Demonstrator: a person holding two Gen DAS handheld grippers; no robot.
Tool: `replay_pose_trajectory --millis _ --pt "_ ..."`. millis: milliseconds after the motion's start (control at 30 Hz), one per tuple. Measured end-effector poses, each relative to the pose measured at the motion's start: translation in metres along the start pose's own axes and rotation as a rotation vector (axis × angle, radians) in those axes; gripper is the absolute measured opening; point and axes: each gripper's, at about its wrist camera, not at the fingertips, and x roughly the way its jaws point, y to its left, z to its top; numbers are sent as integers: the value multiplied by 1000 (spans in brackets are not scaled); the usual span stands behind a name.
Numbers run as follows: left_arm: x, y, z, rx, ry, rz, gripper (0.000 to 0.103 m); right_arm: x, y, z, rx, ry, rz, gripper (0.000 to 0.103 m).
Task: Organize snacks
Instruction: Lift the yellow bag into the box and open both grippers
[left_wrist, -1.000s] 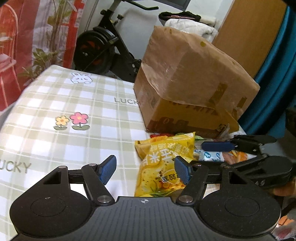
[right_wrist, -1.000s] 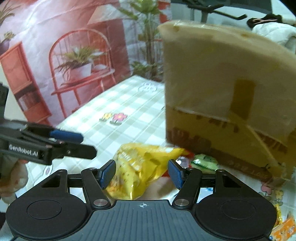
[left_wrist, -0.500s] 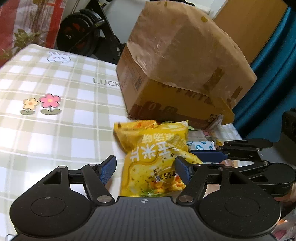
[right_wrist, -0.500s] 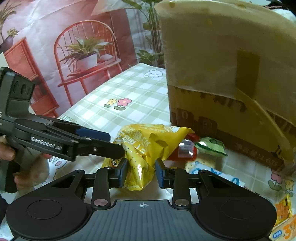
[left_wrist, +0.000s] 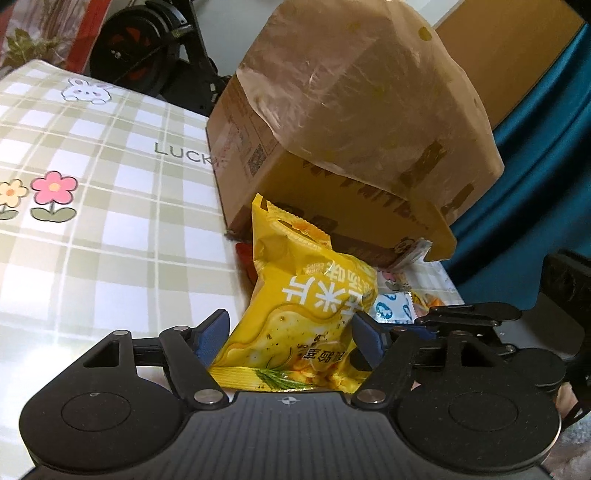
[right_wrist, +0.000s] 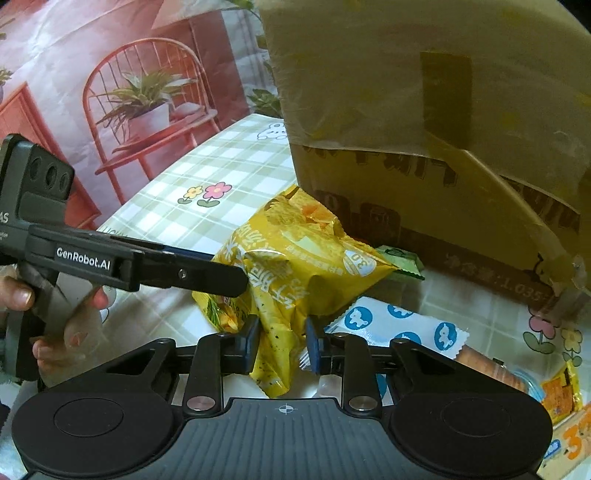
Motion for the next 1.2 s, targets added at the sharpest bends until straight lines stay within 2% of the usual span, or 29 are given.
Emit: replay_pose_trajectory --millis 100,233,333,700,900,1200 --pt "4 5 0 -25 5 -32 76 1 1 0 2 -2 -3 24" --pt "-3 -6 -2 35 -2 1 58 -3 1 0 -7 -13 -12 23" --pt "-14 -11 -2 60 -14 13 53 -10 3 0 -13 -32 -2 21" --pt "-65 -51 8 153 -106 48 50 -57 20 9 -110 -180 6 20" --pt "-88 -86 15 217 -165 46 48 -98 20 22 -152 -290 7 20" --pt "-110 -128 27 274 -257 37 47 -149 20 35 -186 -409 7 20"
